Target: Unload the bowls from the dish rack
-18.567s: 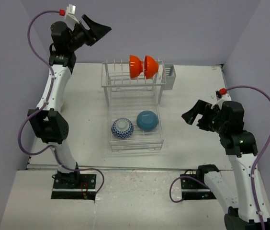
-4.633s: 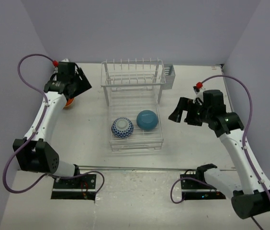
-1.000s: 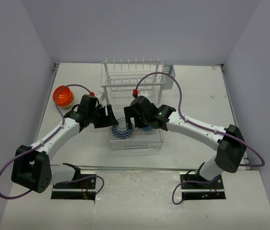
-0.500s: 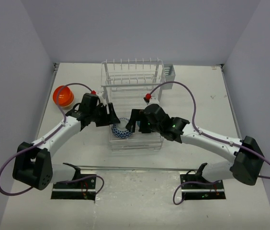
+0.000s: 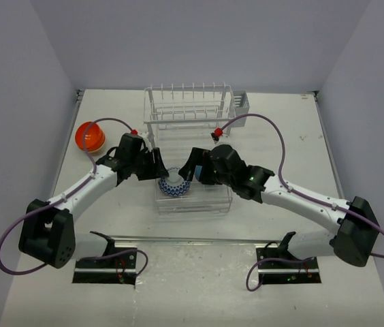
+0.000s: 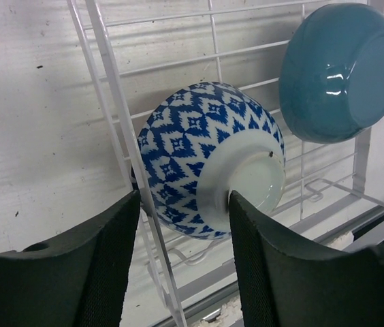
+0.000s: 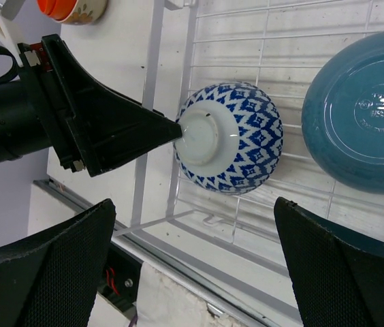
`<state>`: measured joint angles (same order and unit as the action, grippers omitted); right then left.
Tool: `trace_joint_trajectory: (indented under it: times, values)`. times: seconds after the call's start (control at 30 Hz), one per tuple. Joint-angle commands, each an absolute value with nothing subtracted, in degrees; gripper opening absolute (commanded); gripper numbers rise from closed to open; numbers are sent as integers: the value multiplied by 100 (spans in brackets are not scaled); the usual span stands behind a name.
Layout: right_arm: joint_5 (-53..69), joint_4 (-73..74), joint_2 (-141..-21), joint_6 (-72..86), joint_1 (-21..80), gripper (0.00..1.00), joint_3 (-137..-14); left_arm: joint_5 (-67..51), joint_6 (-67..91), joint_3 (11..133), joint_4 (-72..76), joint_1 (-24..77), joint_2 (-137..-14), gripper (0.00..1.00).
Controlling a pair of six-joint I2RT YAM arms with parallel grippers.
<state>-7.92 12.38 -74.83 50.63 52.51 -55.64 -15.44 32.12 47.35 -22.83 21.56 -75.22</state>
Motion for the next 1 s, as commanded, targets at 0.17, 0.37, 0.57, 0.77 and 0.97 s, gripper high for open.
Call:
trace_joint_trajectory:
  times: [0.17, 0.37, 0.57, 0.77, 0.97]
  values:
    - [-800, 1028, -7559, 5265, 5194, 99, -5616, -1275, 3120, 4896, -2267, 2197, -7611, 45]
    - [-388, 581, -7664, 5335, 5151, 99, -5414, -1222, 3103, 4887, -2276, 2197, -7611, 36]
    - [69, 71, -7901, 5519, 5001, 99, -5195, -1204, 3068, 4895, -2294, 2197, -7576, 33]
    - [448, -412, -8147, 5722, 4825, 99, -4896, -1187, 3050, 4948, -2329, 2197, -7497, 33]
    - [764, -879, -8340, 5880, 4685, 99, -4650, -1187, 3041, 4957, -2347, 2197, -7471, 32]
